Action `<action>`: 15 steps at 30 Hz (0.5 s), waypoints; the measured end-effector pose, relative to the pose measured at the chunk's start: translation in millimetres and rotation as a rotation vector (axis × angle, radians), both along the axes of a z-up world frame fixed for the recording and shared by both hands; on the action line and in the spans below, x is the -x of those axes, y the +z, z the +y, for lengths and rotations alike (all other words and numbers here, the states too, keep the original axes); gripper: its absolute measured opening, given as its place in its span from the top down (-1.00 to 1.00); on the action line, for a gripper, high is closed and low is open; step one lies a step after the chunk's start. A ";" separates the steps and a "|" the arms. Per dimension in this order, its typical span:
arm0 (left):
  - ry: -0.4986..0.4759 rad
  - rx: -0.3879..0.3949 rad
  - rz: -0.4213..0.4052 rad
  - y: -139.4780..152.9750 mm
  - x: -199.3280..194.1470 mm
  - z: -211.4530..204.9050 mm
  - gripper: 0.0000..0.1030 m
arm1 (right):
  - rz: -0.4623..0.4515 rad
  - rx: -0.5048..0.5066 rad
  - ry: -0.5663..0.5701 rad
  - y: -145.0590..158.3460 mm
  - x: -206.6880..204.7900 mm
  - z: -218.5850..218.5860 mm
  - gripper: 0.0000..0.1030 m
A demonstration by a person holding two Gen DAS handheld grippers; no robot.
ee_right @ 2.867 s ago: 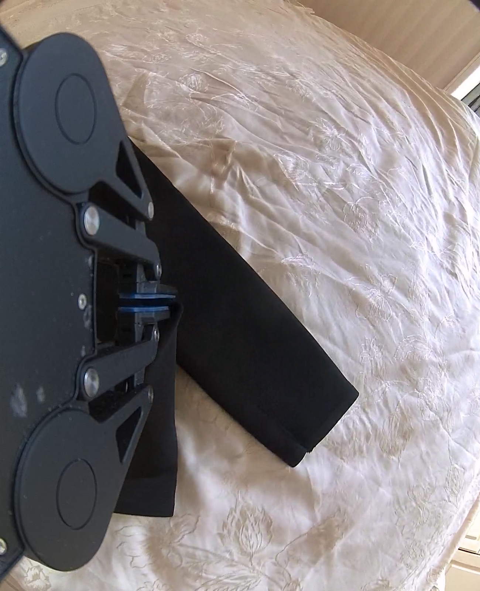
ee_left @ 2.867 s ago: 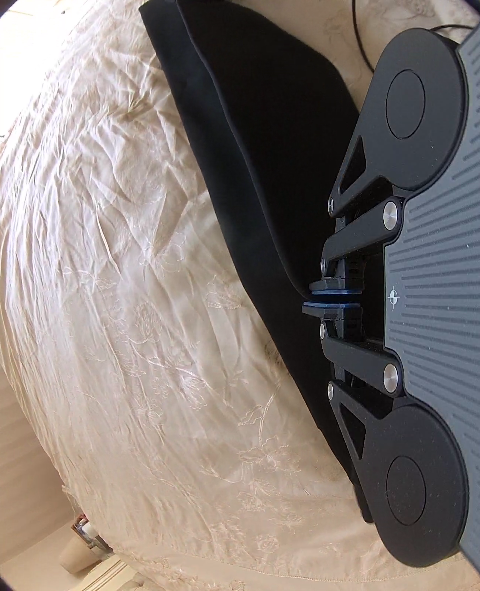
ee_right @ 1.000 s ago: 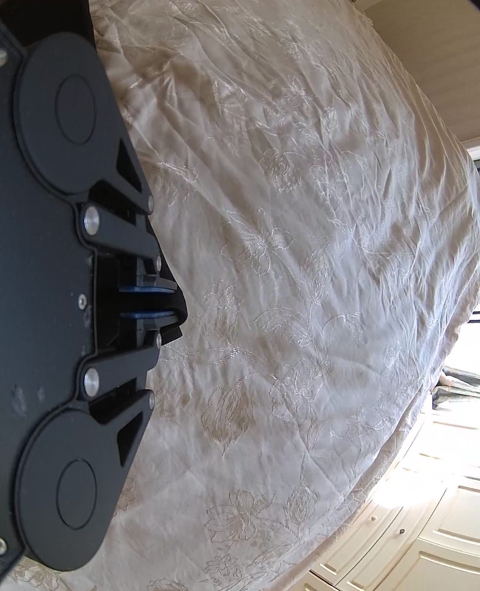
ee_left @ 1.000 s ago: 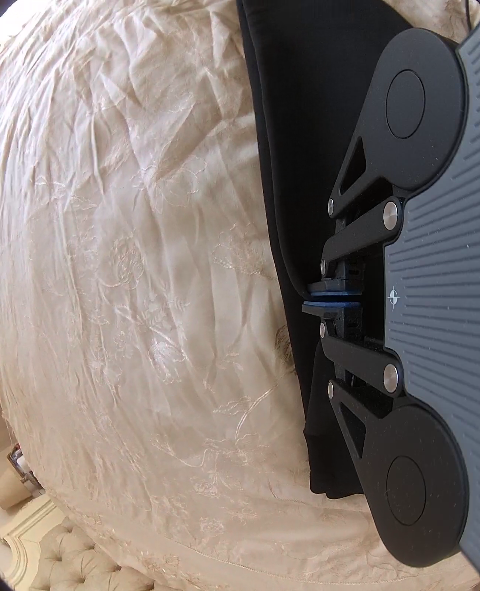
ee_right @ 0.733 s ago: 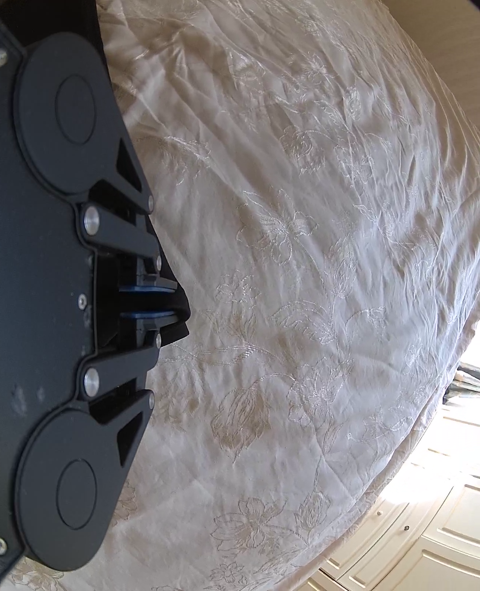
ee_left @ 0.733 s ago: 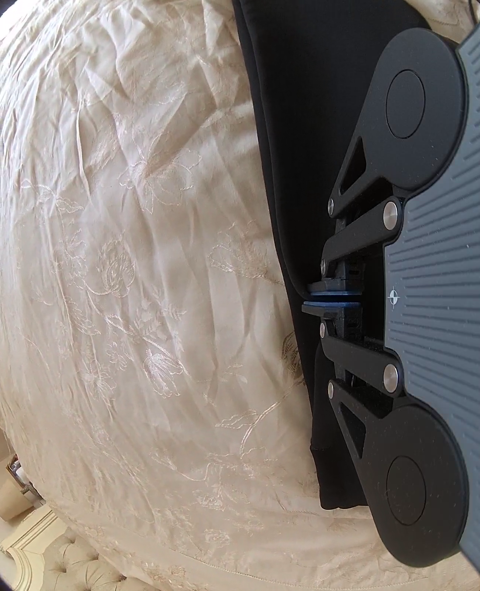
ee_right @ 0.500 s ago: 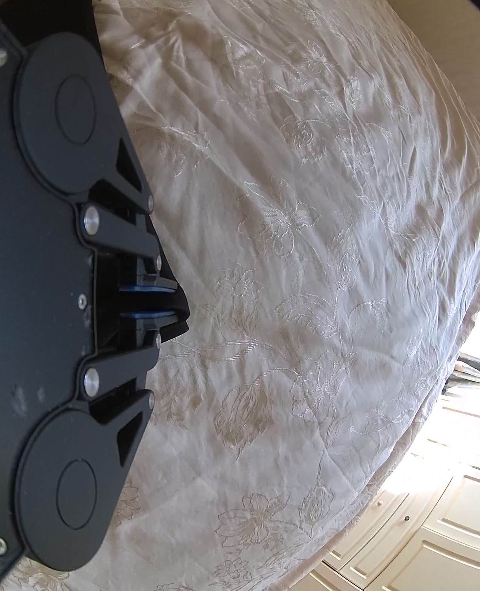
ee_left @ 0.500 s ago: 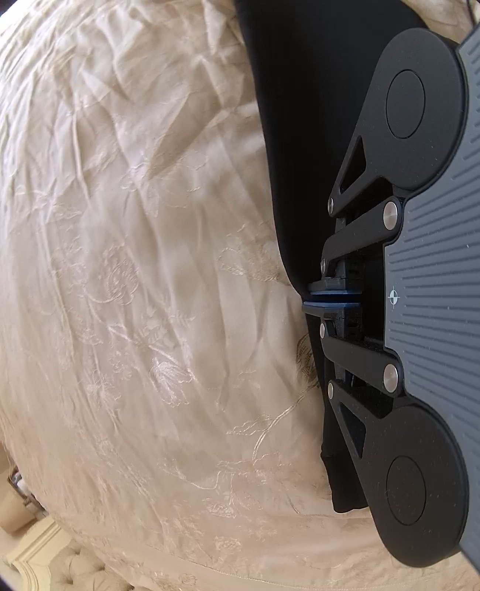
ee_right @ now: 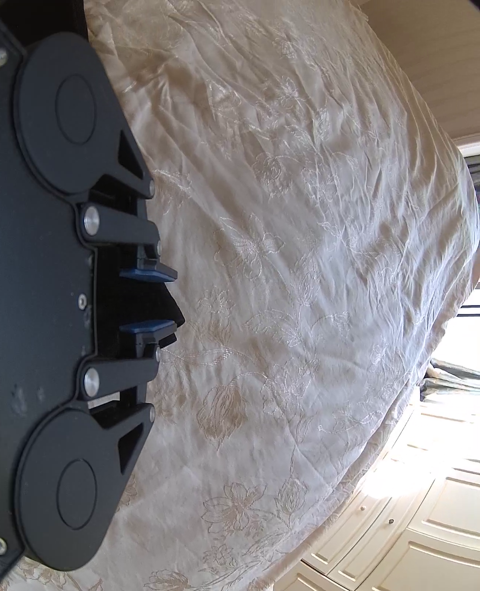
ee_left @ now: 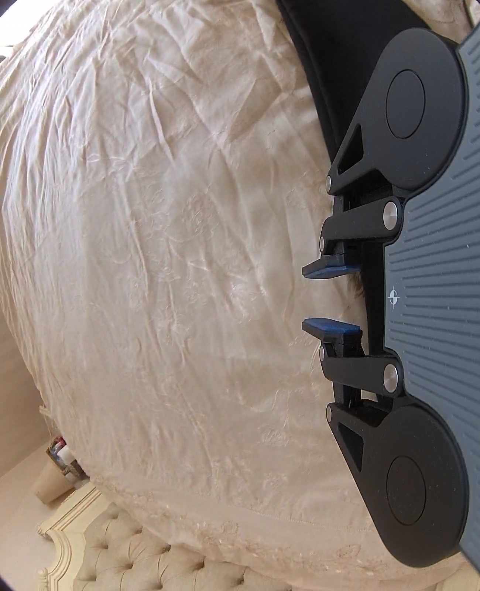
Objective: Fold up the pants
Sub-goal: 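Open the right gripper to release the hem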
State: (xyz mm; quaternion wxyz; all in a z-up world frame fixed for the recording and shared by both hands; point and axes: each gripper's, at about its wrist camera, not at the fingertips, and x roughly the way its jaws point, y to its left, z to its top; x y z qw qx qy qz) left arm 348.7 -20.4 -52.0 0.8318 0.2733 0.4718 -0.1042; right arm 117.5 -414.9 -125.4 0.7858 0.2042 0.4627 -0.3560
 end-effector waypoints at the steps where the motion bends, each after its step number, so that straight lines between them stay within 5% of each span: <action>1: 0.011 -0.009 -0.016 4.3 1.3 3.6 0.55 | -0.021 -0.005 0.018 4.9 1.6 5.5 0.55; 7: 0.128 0.009 0.003 16.5 33.8 39.5 0.55 | -0.119 -0.067 0.167 26.4 4.5 51.3 0.50; 15: 0.270 0.014 0.135 -20.3 108.5 94.9 0.54 | -0.160 -0.236 0.398 23.3 -4.0 137.3 0.48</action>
